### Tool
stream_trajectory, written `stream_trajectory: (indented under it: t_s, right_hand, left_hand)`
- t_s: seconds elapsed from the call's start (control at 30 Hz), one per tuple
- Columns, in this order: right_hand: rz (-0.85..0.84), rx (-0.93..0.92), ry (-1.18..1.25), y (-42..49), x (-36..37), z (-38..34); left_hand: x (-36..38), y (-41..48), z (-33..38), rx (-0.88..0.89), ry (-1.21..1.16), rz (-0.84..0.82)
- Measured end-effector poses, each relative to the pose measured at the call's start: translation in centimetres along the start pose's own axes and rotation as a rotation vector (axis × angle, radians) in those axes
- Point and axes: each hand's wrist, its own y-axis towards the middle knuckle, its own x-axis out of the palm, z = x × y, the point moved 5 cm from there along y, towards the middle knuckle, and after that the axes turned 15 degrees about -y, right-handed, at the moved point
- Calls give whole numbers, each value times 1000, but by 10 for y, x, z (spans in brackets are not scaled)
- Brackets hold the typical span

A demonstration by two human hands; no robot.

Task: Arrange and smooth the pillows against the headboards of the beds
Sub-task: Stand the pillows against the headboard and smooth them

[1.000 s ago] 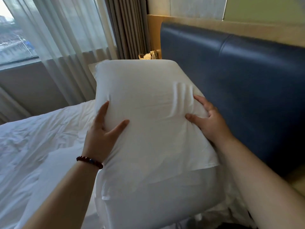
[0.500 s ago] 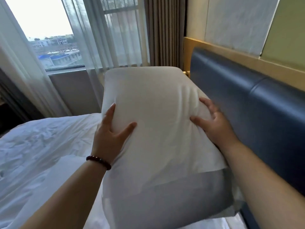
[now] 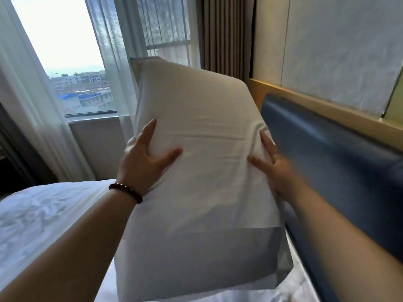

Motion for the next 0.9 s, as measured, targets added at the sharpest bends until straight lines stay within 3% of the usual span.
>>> stream_trajectory:
  t_s: [0.3, 0.5, 0.67, 0.83, 0.9]
  right_hand:
    - [-86, 254, 309, 104, 134, 80]
    - [-188, 675, 467, 104, 232, 161]
    - [-112, 883, 484, 92, 242, 206]
    - [175, 942, 256, 131, 178, 219]
    - [274, 965, 131, 153, 158, 228]
  left_hand:
    - [62, 121, -106, 22, 93, -263]
    - [149, 142, -183, 93, 230, -632]
    - [262, 78, -234, -183, 90, -1111]
    - [332, 72, -225, -379, -216, -1337]
    - [342, 56, -228, -554, -451, -1341]
